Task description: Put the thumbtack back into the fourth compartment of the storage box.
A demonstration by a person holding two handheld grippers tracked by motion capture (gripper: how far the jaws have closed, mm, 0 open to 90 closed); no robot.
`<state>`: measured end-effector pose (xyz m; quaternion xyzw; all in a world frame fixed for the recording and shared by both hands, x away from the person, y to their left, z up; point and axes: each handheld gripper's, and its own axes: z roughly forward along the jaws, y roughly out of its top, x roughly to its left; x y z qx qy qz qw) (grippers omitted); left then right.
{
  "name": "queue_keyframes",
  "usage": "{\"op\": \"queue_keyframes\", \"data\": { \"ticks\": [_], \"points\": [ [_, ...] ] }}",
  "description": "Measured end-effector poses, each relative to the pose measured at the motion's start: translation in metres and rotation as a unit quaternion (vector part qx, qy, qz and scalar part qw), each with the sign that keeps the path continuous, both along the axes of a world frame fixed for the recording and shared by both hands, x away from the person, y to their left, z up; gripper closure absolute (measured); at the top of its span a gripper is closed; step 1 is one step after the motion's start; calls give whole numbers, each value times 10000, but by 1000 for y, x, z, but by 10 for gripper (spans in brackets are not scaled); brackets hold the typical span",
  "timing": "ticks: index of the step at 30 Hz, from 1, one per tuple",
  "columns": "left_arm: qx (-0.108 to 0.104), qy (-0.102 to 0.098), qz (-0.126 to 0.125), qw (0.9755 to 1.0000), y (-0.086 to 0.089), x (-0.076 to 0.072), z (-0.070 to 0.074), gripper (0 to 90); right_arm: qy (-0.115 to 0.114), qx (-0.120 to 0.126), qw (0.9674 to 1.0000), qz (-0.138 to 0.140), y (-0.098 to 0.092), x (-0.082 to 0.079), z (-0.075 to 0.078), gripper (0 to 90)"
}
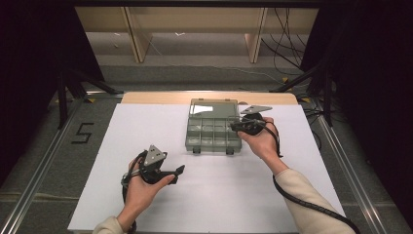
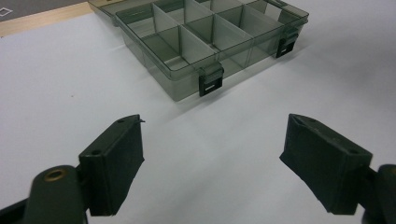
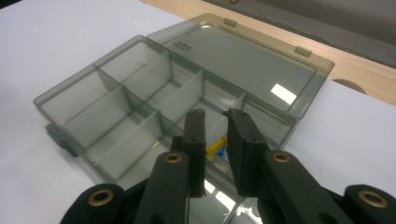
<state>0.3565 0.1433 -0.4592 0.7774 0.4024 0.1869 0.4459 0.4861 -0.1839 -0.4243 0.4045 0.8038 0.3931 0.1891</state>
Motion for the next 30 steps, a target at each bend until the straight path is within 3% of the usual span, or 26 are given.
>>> {"op": "queue_keyframes", "data": {
  "ticks": [2, 4, 5, 6, 7, 10, 17, 19, 22, 24, 28, 30],
  "points": [
    [7, 4, -3, 10000, 0, 0, 0, 195, 93, 36, 9999, -86, 0, 2, -1, 784],
    [14, 3, -6, 10000, 0, 0, 0, 195, -31, 37, 10000, -47, 1, 7, -3, 784],
    [2, 4, -3, 10000, 0, 0, 0, 195, 64, 29, 9999, -93, 1, 7, -3, 784],
    [-7, 6, 5, 10000, 0, 0, 0, 195, -130, -69, 9999, 12, 0, 11, -4, 784],
    [-8, 3, 7, 10000, 0, 0, 0, 195, -11, -34, 10000, -88, 2, 12, -4, 784],
    [-23, 22, 16, 10000, 0, 0, -1, 195, -106, -82, 9999, -26, 2, 17, -8, 784],
    [-6, 15, 16, 10000, 1, 0, 0, 194, -6, -147, 9997, -219, 1, 21, -18, 781],
    [-6, 15, 11, 10000, 1, 0, -1, 195, -146, -174, 9996, -159, 0, 24, -20, 781],
    [-5, 12, 3, 10000, 0, 0, 0, 195, -160, -172, 9996, -150, -1, 25, -20, 781],
    [-16, 19, 12, 10000, 0, 0, -1, 194, -52, -129, 9996, -241, 0, 23, -21, 780],
    [-32, 4, 15, 10000, 0, 0, 0, 195, -191, -189, 9995, -173, -2, 25, -23, 769],
    [-30, 31, 19, 10000, 1, 0, -1, 195, -5, -79, 9995, -304, 0, 23, -21, 757]
  ]
}}
